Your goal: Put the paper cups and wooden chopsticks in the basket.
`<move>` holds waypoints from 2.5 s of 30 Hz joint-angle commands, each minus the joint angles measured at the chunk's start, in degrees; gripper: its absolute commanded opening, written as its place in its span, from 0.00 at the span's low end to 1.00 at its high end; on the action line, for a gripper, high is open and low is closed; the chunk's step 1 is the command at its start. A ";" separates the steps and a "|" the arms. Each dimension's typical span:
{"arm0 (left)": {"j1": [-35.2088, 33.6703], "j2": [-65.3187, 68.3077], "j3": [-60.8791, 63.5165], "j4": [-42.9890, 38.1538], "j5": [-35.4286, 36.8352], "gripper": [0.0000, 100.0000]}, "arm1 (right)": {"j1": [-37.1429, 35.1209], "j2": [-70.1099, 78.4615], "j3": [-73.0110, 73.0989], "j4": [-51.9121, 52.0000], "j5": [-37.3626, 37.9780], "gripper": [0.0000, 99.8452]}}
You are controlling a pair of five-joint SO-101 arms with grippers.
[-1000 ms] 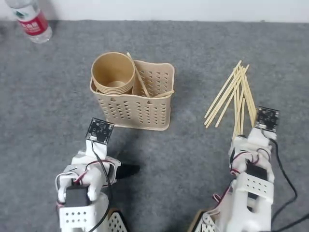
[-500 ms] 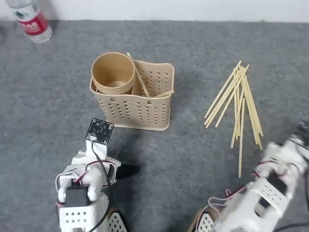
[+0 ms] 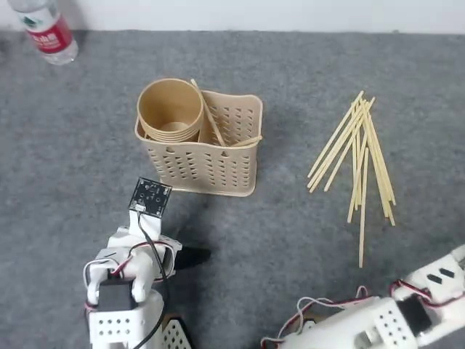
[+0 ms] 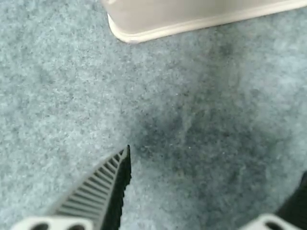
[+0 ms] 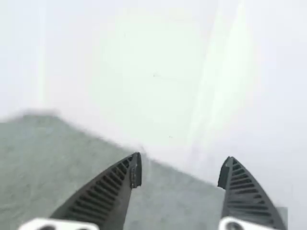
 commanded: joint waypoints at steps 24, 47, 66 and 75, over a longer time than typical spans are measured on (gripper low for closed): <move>0.00 -1.32 -0.40 0.44 0.09 0.49 | -6.46 -17.45 0.62 26.86 -9.32 0.27; -0.09 -1.32 -0.40 0.44 0.09 0.49 | -58.15 -17.36 -16.97 58.07 7.12 0.26; 0.09 -1.32 -0.40 0.44 0.00 0.49 | -54.99 29.85 -55.30 74.42 3.69 0.26; -0.44 -1.32 -0.40 0.00 -0.44 0.49 | -52.88 42.07 -59.60 74.59 3.78 0.26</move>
